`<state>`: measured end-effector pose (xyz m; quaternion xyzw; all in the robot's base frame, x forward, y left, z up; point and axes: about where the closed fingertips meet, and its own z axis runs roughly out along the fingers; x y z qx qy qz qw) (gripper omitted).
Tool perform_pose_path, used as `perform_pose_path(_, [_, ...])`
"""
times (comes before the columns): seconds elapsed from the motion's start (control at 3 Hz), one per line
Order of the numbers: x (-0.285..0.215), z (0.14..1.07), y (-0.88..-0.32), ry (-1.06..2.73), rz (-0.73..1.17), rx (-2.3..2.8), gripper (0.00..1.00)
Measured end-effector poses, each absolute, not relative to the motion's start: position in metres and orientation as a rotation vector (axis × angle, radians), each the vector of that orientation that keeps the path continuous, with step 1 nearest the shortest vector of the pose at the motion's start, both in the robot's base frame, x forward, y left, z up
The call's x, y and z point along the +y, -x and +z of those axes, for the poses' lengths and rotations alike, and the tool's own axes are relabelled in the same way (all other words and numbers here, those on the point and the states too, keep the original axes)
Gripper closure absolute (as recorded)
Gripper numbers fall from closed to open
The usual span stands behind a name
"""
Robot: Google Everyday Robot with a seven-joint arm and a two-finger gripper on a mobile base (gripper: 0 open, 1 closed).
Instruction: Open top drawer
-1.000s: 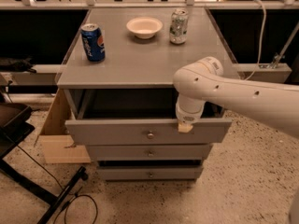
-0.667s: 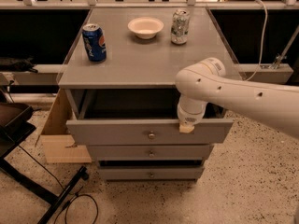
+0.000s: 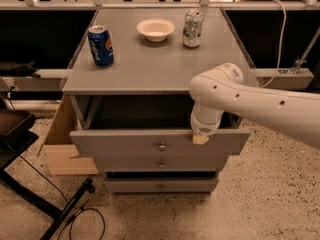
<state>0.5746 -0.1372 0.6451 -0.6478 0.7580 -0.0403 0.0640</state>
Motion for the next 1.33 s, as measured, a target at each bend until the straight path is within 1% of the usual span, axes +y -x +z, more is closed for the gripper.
perform_pose_path(1.33, [-0.138,0.646,-0.555,1.956,-0.068,2.289,1.00])
